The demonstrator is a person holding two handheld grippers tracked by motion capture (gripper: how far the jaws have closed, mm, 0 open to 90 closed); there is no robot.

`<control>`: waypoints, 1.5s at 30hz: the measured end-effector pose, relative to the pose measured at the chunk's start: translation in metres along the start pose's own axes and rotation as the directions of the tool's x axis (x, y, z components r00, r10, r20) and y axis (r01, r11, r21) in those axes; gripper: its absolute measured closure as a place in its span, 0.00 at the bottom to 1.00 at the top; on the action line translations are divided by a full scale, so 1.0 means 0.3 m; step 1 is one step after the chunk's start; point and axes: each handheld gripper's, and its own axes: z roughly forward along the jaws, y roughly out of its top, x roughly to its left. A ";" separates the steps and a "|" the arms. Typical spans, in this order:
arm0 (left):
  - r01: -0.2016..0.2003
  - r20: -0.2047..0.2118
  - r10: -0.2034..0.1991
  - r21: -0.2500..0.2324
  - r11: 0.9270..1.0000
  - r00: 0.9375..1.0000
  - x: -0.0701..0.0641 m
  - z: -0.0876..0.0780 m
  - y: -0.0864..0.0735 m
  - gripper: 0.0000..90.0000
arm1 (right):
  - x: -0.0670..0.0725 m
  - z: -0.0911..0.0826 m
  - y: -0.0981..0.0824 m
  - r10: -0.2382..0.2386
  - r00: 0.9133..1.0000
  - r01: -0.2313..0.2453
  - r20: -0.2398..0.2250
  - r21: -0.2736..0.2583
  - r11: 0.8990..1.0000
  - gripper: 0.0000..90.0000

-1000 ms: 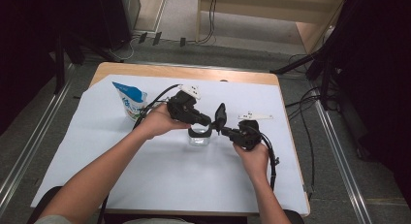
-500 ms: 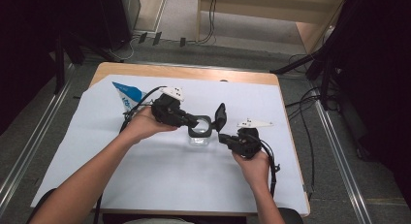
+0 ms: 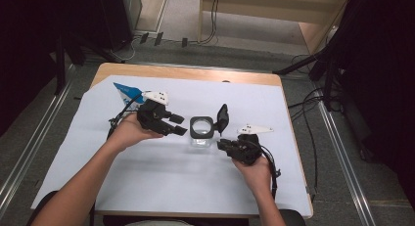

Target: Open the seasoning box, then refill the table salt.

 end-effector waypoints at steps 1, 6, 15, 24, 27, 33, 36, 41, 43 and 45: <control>0.002 -0.005 -0.002 -0.004 1.000 1.000 0.002 -0.007 -0.007 0.52 | -0.003 0.003 -0.001 -0.003 1.000 0.003 -0.002 0.003 1.000 0.85; 0.015 -0.025 -0.016 -0.013 1.000 1.000 0.008 -0.042 -0.040 0.51 | -0.014 0.014 -0.002 0.014 1.000 -0.014 -0.014 0.025 1.000 0.76; 0.060 -0.085 -0.062 -0.023 0.998 0.994 0.020 -0.117 -0.107 0.48 | -0.027 0.012 0.001 -0.022 1.000 0.022 -0.001 -0.002 1.000 0.63; 0.107 -0.132 -0.111 -0.039 0.994 0.985 0.050 -0.193 -0.151 0.49 | -0.034 0.014 -0.001 -0.021 1.000 0.021 0.004 0.012 1.000 0.63; 0.118 -0.139 -0.123 -0.046 0.992 0.983 0.061 -0.213 -0.161 0.50 | -0.032 0.012 0.001 -0.029 0.999 0.029 0.014 0.003 1.000 0.64; 0.134 -0.173 -0.146 -0.082 0.988 0.974 0.074 -0.250 -0.179 0.51 | -0.036 0.007 0.002 -0.041 0.999 0.041 0.024 -0.003 0.999 0.65; 0.147 -0.185 -0.162 -0.092 0.985 0.969 0.082 -0.270 -0.190 0.51 | -0.037 0.005 0.004 -0.046 0.999 0.046 0.020 -0.009 0.999 0.65; 0.166 -0.202 -0.187 -0.116 0.979 0.961 0.097 -0.304 -0.213 0.53 | -0.034 -0.004 0.001 -0.071 0.997 0.071 0.014 -0.001 0.997 0.65; 0.176 -0.213 -0.198 -0.115 0.978 0.957 0.102 -0.317 -0.223 0.53 | -0.036 -0.012 -0.002 -0.065 0.998 0.065 0.011 -0.001 0.998 0.66; 0.183 -0.228 -0.206 -0.120 0.976 0.952 0.104 -0.328 -0.233 0.53 | -0.037 -0.013 0.000 -0.064 0.998 0.064 0.002 -0.006 0.998 0.65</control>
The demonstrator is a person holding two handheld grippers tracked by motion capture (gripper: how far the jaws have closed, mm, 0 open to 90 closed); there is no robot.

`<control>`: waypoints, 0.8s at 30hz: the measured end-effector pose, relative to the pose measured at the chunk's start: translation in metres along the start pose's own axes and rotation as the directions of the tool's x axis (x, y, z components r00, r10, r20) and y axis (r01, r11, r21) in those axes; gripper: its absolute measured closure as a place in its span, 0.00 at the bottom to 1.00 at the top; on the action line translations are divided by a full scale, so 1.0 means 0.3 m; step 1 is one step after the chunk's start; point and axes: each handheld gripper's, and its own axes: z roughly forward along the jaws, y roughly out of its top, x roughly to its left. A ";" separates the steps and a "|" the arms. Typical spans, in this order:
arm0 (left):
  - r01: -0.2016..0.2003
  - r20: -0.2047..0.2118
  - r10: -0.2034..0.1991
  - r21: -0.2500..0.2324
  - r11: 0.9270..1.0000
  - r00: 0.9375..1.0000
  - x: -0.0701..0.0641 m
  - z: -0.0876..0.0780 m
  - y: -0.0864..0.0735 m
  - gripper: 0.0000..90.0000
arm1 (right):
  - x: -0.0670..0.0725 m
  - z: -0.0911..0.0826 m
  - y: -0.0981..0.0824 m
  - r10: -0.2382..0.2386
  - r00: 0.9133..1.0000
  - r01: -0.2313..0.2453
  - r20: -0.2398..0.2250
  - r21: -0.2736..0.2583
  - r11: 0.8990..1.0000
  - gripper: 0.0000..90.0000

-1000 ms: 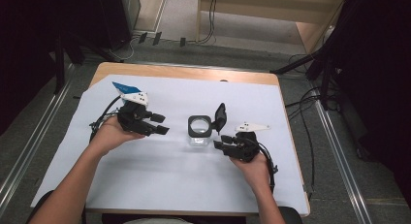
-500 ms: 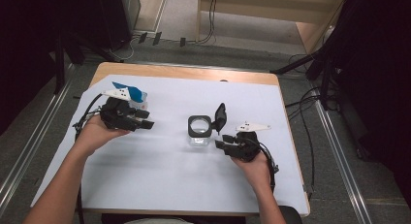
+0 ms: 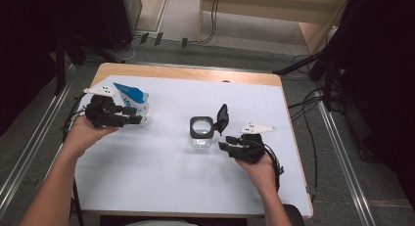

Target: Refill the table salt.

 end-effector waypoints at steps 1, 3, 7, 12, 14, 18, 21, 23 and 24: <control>0.008 -0.001 -0.008 -0.004 1.000 1.000 0.003 -0.005 -0.005 0.53 | 0.000 0.000 0.000 0.000 1.000 0.000 0.000 0.000 1.000 0.65; 0.016 -0.001 -0.016 -0.015 1.000 1.000 0.013 -0.017 -0.012 0.53 | 0.000 0.008 0.002 0.000 1.000 0.000 -0.011 -0.001 1.000 0.65; 0.032 -0.025 -0.033 -0.022 0.999 0.999 0.041 -0.037 -0.019 0.54 | 0.005 0.029 0.004 -0.024 0.999 0.025 -0.028 0.015 1.000 0.65; 0.051 -0.047 -0.053 -0.031 0.998 0.997 0.081 -0.062 -0.021 0.55 | 0.012 0.047 0.007 -0.039 0.999 0.039 -0.038 0.016 0.999 0.65; 0.067 -0.043 -0.070 -0.052 0.996 0.997 0.100 -0.068 -0.024 0.53 | 0.012 0.051 0.008 -0.040 0.999 0.041 -0.037 0.015 0.999 0.65; 0.072 -0.084 -0.074 -0.027 0.997 0.994 0.120 -0.074 -0.025 0.53 | 0.009 0.055 0.008 -0.039 0.998 0.040 -0.039 0.014 0.999 0.65; 0.070 -0.098 -0.074 -0.039 0.997 0.992 0.132 -0.092 -0.011 0.53 | 0.011 0.057 0.008 -0.047 0.998 0.047 -0.038 0.018 0.999 0.65; 0.068 -0.115 -0.075 -0.061 0.996 0.991 0.137 -0.100 -0.001 0.53 | 0.012 0.058 0.007 -0.047 0.998 0.047 -0.038 0.018 0.999 0.65; 0.069 -0.116 -0.076 -0.069 0.995 0.990 0.140 -0.106 0.003 0.53 | 0.012 0.058 0.007 -0.047 0.998 0.048 -0.037 0.018 0.999 0.65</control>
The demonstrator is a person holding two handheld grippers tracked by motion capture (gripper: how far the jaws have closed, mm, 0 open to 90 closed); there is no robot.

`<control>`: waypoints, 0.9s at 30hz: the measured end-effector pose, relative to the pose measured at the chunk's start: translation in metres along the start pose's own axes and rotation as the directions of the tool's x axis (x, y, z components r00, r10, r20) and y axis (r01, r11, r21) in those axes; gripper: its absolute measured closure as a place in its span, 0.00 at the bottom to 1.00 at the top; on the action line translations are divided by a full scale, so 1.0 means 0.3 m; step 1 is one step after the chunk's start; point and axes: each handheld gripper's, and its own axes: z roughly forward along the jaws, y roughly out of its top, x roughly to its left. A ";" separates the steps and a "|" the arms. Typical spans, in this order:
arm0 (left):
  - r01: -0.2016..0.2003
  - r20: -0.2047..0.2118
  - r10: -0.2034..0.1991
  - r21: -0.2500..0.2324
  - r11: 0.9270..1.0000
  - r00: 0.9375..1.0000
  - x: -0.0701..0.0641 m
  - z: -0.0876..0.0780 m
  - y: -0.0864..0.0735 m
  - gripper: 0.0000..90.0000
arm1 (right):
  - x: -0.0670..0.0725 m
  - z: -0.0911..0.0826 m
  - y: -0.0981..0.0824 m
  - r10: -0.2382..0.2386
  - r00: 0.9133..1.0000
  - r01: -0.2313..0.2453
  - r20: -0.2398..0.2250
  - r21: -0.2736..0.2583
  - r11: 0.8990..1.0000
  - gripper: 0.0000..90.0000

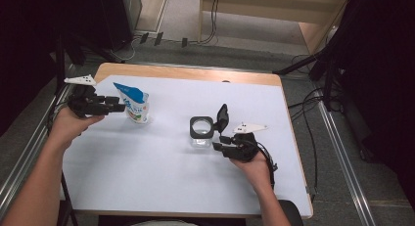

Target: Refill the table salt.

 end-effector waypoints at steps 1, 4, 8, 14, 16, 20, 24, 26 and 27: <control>0.008 -0.004 -0.008 0.000 1.000 1.000 0.004 -0.001 0.004 0.53 | 0.000 0.000 0.000 0.002 1.000 -0.002 0.001 0.000 1.000 0.65; 0.014 -0.016 -0.014 0.002 1.000 1.000 0.013 -0.002 0.016 0.52 | -0.001 0.000 0.000 0.003 1.000 -0.003 0.000 0.000 1.000 0.65; 0.009 -0.015 -0.009 -0.009 1.000 1.000 0.019 0.000 0.034 0.51 | 0.000 0.001 -0.001 0.000 1.000 0.000 0.004 0.001 1.000 0.65; 0.014 0.002 -0.014 -0.029 0.999 1.000 0.023 0.015 0.046 0.53 | 0.006 0.010 -0.001 -0.009 1.000 0.009 0.006 0.007 1.000 0.65; 0.012 0.007 -0.012 -0.018 1.000 1.000 0.021 0.022 0.052 0.53 | 0.008 0.012 -0.001 -0.013 1.000 0.013 0.005 0.010 1.000 0.65; -0.006 0.005 0.006 -0.018 1.000 1.000 0.017 0.024 0.077 0.54 | 0.011 0.011 -0.002 -0.013 1.000 0.013 0.008 0.013 1.000 0.65; -0.035 0.020 0.035 0.002 0.999 0.999 0.016 0.036 0.099 0.56 | 0.015 0.009 -0.001 -0.017 1.000 0.017 0.008 0.013 1.000 0.66; -0.047 0.018 0.047 0.009 0.999 0.999 0.011 0.038 0.103 0.58 | 0.015 0.010 -0.001 -0.018 1.000 0.018 0.006 0.015 1.000 0.66; -0.059 0.020 0.059 0.014 0.998 0.998 0.010 0.041 0.108 0.59 | 0.016 0.011 -0.001 -0.018 1.000 0.018 0.005 0.016 1.000 0.66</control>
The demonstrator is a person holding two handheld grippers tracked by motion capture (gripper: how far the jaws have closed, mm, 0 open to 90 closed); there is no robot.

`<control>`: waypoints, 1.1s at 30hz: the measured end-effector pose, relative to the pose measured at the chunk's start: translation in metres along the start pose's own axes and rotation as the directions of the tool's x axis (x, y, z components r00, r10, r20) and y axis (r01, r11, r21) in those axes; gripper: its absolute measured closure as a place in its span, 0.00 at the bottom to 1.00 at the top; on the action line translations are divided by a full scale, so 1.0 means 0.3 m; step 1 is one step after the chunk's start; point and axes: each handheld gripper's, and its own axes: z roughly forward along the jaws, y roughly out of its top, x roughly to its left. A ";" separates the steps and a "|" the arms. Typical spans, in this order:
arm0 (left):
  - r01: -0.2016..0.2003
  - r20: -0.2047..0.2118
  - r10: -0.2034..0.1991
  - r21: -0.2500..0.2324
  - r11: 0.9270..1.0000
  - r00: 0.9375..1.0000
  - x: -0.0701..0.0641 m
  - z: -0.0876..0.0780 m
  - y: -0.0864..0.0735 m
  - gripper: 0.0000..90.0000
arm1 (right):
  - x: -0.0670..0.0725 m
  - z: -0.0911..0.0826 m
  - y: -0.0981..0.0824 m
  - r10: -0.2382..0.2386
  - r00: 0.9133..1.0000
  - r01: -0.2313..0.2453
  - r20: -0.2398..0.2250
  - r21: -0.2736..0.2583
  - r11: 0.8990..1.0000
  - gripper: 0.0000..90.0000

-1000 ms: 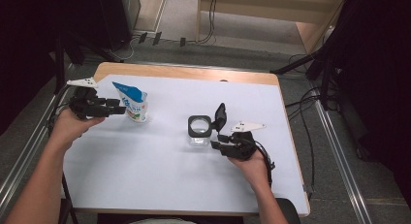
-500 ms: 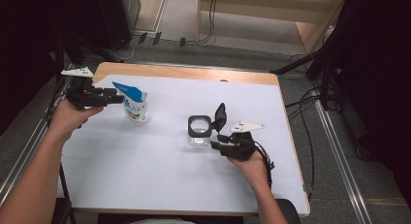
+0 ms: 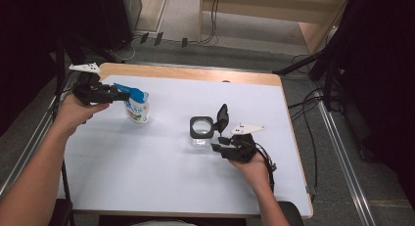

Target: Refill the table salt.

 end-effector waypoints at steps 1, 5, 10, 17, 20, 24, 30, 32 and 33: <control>-0.003 0.008 0.003 0.004 1.000 1.000 -0.003 0.002 0.004 0.60 | 0.000 0.001 0.000 -0.002 1.000 0.002 -0.001 -0.001 1.000 0.65; -0.022 0.023 0.022 0.004 1.000 0.999 -0.003 0.009 0.016 0.67 | 0.003 0.003 0.002 -0.005 1.000 0.005 -0.007 -0.007 1.000 0.66; -0.032 0.046 0.031 0.009 0.999 0.998 0.000 0.009 0.013 0.81 | 0.008 0.000 0.003 -0.004 1.000 0.004 -0.006 -0.015 1.000 0.66; -0.047 0.063 0.046 0.013 0.999 0.997 -0.003 0.012 0.011 0.94 | 0.016 0.001 0.004 -0.007 1.000 0.007 -0.002 -0.022 1.000 0.66; -0.053 0.071 0.051 0.017 0.998 0.996 -0.011 0.016 0.014 0.98 | 0.016 0.002 0.005 -0.009 1.000 0.009 -0.004 -0.028 1.000 0.66; -0.050 0.069 0.049 0.020 0.999 0.996 -0.016 0.019 0.017 1.00 | 0.021 -0.002 0.007 -0.009 1.000 0.009 -0.010 -0.033 0.999 0.67; -0.004 0.080 0.002 0.030 1.000 0.997 -0.044 0.028 0.037 1.00 | 0.042 -0.017 0.011 -0.010 1.000 0.009 -0.020 -0.048 0.999 0.71; -0.010 0.085 0.007 0.033 0.999 0.996 -0.058 0.031 0.044 1.00 | 0.048 -0.020 0.012 -0.008 1.000 0.007 -0.026 -0.054 0.999 0.71; -0.016 0.086 0.014 0.033 0.999 0.996 -0.064 0.032 0.046 1.00 | 0.052 -0.023 0.014 -0.009 1.000 0.007 -0.028 -0.061 0.998 0.71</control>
